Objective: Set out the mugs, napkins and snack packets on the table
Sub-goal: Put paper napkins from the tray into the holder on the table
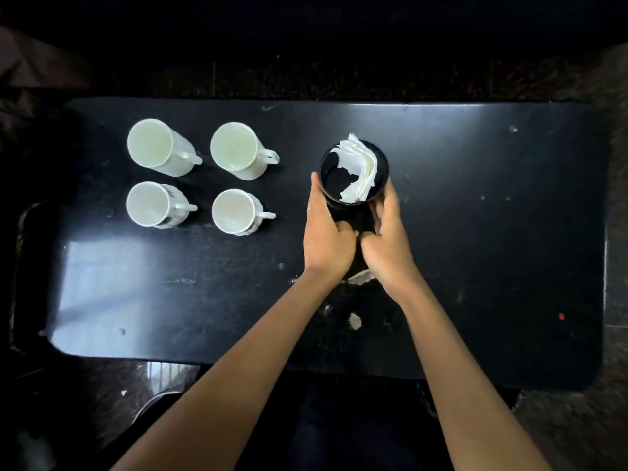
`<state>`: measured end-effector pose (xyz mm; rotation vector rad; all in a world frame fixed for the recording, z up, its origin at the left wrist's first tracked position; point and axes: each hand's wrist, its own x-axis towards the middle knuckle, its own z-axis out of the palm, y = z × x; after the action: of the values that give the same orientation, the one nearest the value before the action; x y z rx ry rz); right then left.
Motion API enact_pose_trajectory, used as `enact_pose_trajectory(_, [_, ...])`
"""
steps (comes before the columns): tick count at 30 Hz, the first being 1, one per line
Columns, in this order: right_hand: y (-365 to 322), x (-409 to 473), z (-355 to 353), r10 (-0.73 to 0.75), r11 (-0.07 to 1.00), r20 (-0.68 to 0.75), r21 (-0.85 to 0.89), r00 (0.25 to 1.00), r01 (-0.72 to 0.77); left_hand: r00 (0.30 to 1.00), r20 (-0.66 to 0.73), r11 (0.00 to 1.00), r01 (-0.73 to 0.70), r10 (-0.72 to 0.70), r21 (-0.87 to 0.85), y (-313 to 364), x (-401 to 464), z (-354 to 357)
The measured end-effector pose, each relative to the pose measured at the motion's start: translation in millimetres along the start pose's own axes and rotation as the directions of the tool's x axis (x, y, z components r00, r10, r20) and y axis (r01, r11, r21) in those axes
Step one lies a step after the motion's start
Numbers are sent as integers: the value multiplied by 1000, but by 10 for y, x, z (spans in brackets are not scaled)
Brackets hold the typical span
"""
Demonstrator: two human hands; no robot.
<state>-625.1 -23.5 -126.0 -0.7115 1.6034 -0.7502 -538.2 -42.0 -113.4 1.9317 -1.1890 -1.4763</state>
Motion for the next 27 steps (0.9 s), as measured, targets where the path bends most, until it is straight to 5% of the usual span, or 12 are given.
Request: enact_pose_trajectory(27, [-68,-250,427,40,991,-94,-123,995,-51,999,35,999,-22,21,42,-240,-44,-375])
